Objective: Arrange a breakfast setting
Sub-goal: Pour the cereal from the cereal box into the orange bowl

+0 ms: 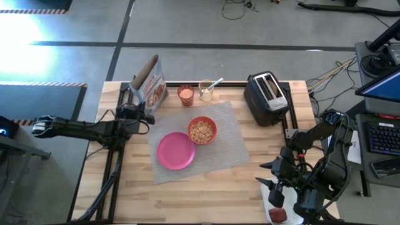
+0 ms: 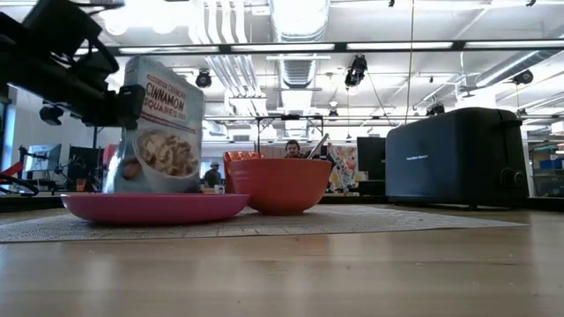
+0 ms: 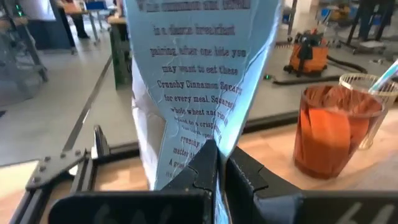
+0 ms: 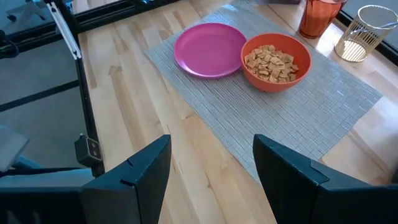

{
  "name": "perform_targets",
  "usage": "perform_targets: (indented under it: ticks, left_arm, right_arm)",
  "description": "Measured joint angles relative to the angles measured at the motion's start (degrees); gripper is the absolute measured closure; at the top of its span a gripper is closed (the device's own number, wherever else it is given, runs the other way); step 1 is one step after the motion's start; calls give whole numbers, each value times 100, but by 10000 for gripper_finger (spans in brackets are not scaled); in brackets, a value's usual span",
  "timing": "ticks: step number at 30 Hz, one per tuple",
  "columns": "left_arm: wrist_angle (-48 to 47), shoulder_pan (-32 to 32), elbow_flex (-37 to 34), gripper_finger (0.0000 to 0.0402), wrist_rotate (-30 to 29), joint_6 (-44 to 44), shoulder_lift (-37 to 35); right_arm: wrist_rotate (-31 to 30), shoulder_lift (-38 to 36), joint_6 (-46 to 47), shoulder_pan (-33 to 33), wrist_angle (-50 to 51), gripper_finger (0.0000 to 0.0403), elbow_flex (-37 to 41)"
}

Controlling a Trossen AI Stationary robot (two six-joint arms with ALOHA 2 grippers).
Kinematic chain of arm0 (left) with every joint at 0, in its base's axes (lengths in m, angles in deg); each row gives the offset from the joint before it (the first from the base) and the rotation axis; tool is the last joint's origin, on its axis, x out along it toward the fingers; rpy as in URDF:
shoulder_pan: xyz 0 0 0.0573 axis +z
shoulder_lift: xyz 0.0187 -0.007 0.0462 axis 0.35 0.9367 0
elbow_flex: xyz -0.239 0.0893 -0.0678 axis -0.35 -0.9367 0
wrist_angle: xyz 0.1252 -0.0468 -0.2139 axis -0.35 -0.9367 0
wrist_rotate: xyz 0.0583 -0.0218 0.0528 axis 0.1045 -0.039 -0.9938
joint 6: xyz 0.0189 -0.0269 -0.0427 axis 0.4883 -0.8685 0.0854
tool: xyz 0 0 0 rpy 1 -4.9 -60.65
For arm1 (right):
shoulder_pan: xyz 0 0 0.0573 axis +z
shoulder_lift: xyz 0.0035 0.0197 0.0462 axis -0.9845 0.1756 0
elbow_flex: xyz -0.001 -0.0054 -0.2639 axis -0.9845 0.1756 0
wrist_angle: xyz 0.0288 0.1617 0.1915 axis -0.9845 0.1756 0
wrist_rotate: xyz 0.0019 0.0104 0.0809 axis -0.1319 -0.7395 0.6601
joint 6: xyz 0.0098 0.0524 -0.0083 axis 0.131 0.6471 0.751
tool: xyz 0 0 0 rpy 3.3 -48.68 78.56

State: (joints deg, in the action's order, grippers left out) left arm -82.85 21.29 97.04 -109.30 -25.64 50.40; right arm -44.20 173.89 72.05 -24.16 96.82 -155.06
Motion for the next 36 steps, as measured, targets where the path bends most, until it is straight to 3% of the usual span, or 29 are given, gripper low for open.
perform_targets:
  ticks: [14, 30, 36]
  left_arm:
    - [-131, 6, 17, 394, 8, -546, 704]
    - [-183, 7, 0, 215, 325, -553, 687]
    - [-724, 7, 0, 191, 492, -1252, 687]
  right_arm:
    - [-1, 0, 11, 0, -2, 188, 0]
    - [-3, 0, 21, 0, -5, 188, 0]
    - [-3, 0, 22, 0, -7, 188, 2]
